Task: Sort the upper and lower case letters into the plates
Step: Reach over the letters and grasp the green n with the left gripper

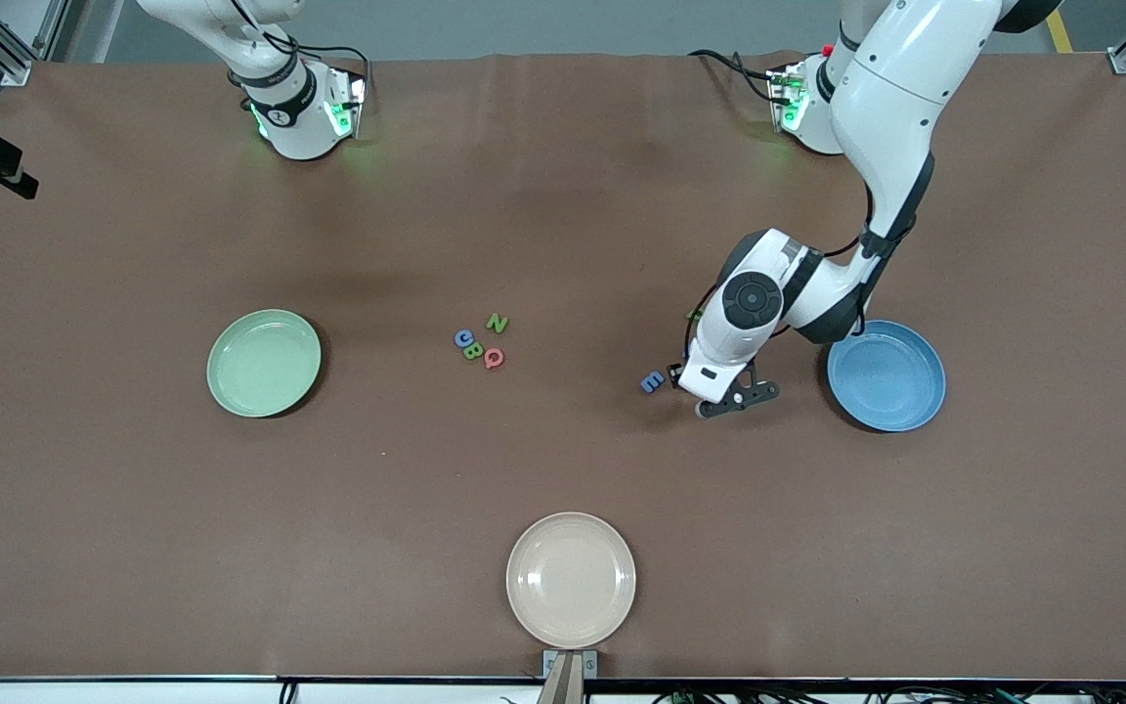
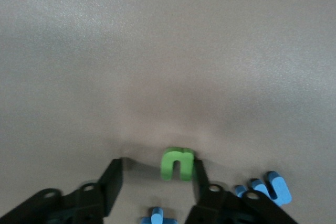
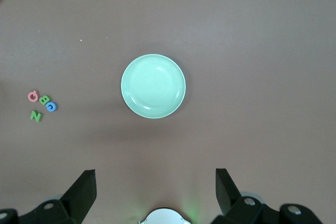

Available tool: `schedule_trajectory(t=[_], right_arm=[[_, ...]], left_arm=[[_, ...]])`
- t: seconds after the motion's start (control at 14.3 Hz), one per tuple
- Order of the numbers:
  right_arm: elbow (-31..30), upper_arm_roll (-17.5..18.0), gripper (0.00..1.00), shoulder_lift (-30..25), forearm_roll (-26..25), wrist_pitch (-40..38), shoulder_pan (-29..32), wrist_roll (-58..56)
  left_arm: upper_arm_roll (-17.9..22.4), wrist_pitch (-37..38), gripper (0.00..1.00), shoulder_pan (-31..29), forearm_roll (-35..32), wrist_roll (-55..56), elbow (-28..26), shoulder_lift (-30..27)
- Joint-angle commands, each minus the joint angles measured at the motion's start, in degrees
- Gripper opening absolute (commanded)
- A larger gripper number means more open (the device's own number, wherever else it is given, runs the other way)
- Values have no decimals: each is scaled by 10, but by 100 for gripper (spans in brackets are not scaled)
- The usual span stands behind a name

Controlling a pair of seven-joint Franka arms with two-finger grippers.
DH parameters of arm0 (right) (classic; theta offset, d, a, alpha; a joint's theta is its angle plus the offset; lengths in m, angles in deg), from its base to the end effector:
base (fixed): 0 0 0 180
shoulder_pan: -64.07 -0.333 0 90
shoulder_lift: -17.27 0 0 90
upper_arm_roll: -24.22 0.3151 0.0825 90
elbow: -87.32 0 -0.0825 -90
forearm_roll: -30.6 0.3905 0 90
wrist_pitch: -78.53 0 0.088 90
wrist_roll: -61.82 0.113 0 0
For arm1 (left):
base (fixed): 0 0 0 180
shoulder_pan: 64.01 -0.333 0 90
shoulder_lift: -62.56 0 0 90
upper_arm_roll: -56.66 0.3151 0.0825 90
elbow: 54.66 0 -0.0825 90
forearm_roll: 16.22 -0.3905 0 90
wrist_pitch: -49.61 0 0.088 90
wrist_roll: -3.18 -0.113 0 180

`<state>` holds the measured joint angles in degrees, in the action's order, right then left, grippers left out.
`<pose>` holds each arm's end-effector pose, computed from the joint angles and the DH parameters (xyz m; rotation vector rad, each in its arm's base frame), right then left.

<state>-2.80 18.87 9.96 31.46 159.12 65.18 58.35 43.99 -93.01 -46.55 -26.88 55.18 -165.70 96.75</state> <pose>0.4992 -0.0583 0.6702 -3.1101 0.0763 0.0573 0.5380 -0.3099 0.1650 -3.1073 -0.4181 0.0427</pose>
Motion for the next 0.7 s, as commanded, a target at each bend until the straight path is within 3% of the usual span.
schedule_trajectory(t=[0.0,0.42,0.63], right_arm=[[13,0,100,20,4,0,-9,7],[15,-1,100,94,-2,92,-9,2],[1,0,100,105,3,91,-32,50]], left_arm=[[0,-11,54,4,-16,12,6,6],[1,-17,21,6,-16,11,8,9],[0,-8,12,-4,-16,2,10,-16]])
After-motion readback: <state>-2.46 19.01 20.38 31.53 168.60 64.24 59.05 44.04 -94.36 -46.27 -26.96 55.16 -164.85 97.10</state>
